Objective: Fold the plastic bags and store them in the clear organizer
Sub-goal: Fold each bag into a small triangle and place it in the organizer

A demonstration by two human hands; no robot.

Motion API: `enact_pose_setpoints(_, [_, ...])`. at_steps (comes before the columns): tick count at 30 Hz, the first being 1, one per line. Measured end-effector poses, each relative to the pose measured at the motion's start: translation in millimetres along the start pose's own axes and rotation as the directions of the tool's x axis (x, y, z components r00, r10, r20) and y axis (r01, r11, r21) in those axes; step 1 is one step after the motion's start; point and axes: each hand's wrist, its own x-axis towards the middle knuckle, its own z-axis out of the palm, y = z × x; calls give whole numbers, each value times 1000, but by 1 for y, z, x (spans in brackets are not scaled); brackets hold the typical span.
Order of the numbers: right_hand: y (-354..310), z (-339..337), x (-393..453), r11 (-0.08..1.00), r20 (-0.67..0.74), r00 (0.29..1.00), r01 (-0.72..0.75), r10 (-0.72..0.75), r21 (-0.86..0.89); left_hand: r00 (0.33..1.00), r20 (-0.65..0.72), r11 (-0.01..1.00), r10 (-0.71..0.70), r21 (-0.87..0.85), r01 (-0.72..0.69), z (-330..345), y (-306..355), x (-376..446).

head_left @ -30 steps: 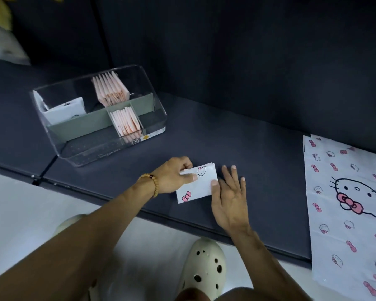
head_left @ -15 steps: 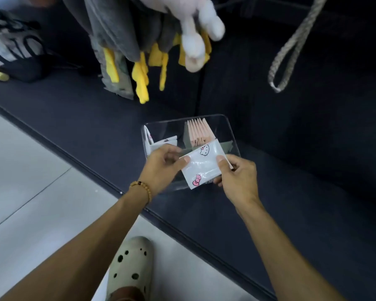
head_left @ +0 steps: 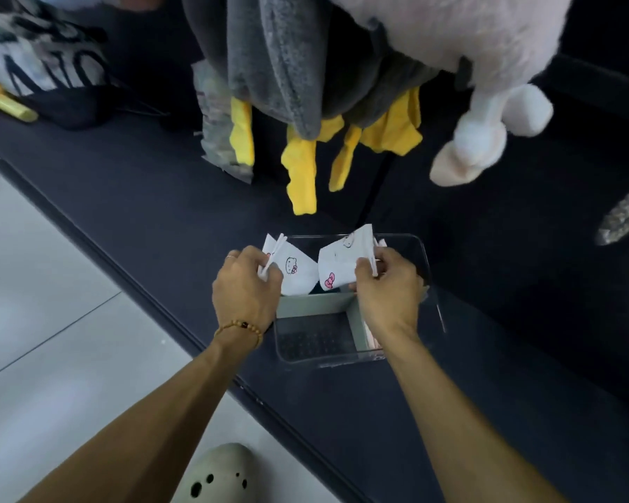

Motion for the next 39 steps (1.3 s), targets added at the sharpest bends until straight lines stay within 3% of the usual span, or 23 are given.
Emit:
enact_pose_setpoints(2, [-3,16,6,976,89,994,87,-71,-201,1000,4,1000,2,-29,-2,0,0,0])
enact_pose_setpoints(4, [-6,33,6,960,245,969,89,-22,-266,999,21,998,35,-57,-34,1,1,0])
enact_pose_setpoints(9, [-12,53,4,997,361,932,36,-12,-61,988,71,983,134,-132,-124,3,-2,-6])
enact_pose_setpoints(12, [-11,55,4,996,506,861,-10,52,-87,986,101,983,132,-142,-117,2,-6,-7])
enact_pose_setpoints(14, [-9,55,4,997,504,861,-26,60,-73,988,110,982,107,-169,-88,1,-5,-7])
enact_pose_setpoints(18, [-8,45,2,998,388,920,-65,58,6,993,118,950,-25,-308,61,-5,2,-15])
enact_pose_setpoints(23, [-3,7,-5,982,253,959,-157,126,104,961,177,835,-211,-479,271,-18,13,-51])
enact_pose_setpoints(26, [10,-30,-18,968,165,970,-202,178,146,930,274,732,-245,-576,363,-17,31,-87])
enact_pose_setpoints(30, [49,-99,-48,956,17,965,-263,263,130,879,440,709,-185,-559,429,4,61,-145])
enact_pose_setpoints(35, [127,-217,-111,897,-206,874,-414,440,155,764,643,689,-62,-526,498,38,94,-222])
enact_pose_setpoints(39, [198,-315,-179,795,-444,678,-585,587,158,648,761,722,28,-464,513,70,115,-285])
